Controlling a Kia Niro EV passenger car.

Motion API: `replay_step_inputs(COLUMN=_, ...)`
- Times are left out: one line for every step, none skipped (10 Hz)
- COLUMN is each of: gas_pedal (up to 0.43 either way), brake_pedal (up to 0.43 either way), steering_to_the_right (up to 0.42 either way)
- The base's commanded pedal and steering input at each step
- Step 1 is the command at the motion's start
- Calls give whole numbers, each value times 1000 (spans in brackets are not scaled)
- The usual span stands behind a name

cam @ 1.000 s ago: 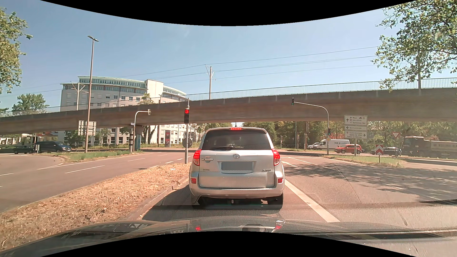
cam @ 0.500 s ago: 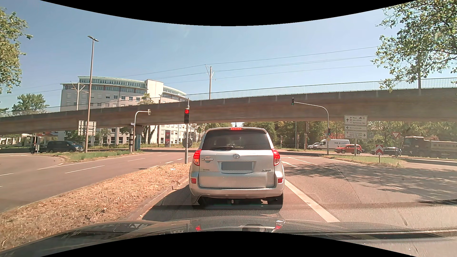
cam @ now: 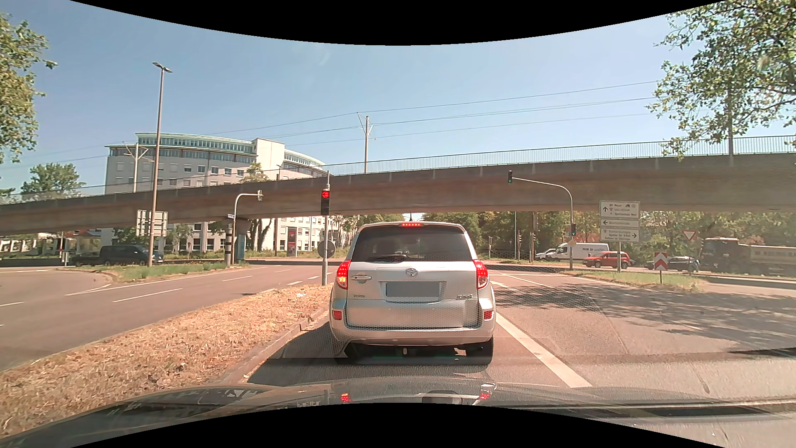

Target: Follow the waypoints while adhering to traffic rules and regulations

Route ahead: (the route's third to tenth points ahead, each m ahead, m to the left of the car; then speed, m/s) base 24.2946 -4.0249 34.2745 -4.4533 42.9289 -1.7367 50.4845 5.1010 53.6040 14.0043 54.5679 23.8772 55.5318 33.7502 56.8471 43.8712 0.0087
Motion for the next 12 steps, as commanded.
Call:
replay_step_inputs(gas_pedal=0, brake_pedal=220, steering_to_the_right=0)
replay_step_inputs(gas_pedal=0, brake_pedal=226, steering_to_the_right=-1)
replay_step_inputs(gas_pedal=0, brake_pedal=213, steering_to_the_right=0)
replay_step_inputs(gas_pedal=0, brake_pedal=220, steering_to_the_right=0)
replay_step_inputs(gas_pedal=0, brake_pedal=220, steering_to_the_right=-1)
replay_step_inputs(gas_pedal=0, brake_pedal=220, steering_to_the_right=-1)
replay_step_inputs(gas_pedal=0, brake_pedal=220, steering_to_the_right=-1)
replay_step_inputs(gas_pedal=0, brake_pedal=220, steering_to_the_right=0)
replay_step_inputs(gas_pedal=0, brake_pedal=220, steering_to_the_right=0)
replay_step_inputs(gas_pedal=0, brake_pedal=220, steering_to_the_right=-1)
replay_step_inputs(gas_pedal=0, brake_pedal=220, steering_to_the_right=0)
replay_step_inputs(gas_pedal=0, brake_pedal=220, steering_to_the_right=0)
